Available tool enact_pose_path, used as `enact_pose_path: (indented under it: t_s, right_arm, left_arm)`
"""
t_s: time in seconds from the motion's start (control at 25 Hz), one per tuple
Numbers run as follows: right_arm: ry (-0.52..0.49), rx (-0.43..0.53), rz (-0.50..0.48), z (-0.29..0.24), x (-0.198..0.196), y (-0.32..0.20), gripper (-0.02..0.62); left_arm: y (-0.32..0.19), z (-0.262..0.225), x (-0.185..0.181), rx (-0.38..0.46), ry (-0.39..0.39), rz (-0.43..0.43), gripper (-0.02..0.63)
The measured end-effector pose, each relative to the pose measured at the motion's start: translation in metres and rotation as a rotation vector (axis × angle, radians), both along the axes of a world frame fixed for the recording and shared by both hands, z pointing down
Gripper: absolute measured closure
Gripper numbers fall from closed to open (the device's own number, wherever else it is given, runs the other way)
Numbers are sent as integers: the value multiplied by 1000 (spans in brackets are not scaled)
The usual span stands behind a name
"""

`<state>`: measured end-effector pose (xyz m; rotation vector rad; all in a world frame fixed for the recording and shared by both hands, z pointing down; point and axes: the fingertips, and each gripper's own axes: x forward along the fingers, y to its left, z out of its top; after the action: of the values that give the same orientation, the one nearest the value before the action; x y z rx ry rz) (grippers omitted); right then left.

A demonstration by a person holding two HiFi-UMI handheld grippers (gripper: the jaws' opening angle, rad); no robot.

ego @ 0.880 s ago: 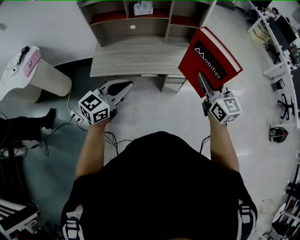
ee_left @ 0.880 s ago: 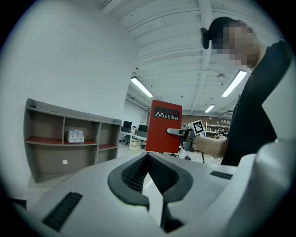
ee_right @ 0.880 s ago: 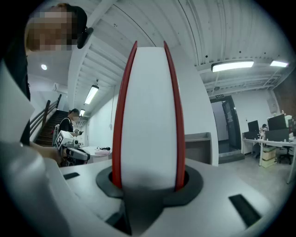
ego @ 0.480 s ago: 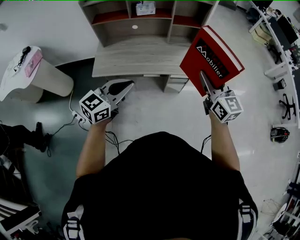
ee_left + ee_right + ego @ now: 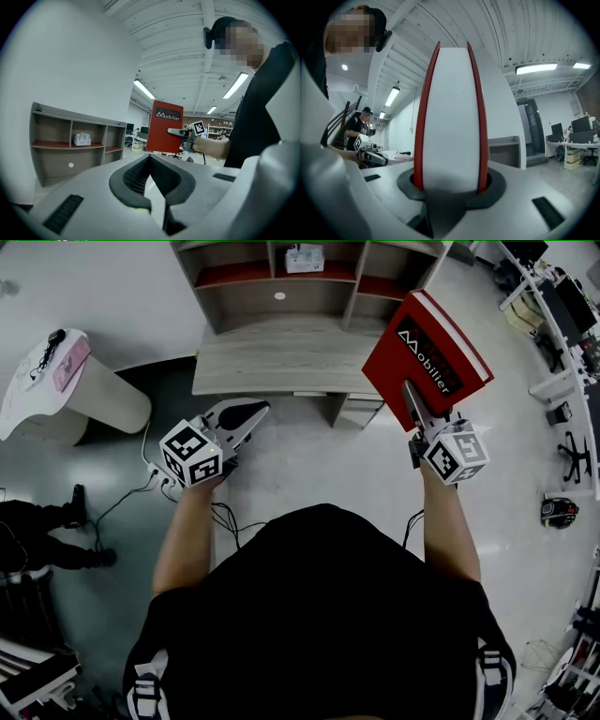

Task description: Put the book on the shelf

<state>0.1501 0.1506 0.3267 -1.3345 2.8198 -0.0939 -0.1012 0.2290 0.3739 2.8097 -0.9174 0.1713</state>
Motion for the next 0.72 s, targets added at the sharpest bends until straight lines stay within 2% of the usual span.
enact_pose_path:
  t_s: [0.36,0.72]
  right_arm:
    - [11,9,21,-8,-29,-2,425]
    - [20,13,64,-4,-32,-7,425]
  left_arm:
    - [5,-6,-42,8,4,-10,586]
    - [1,-1,-71,10,4,-29,586]
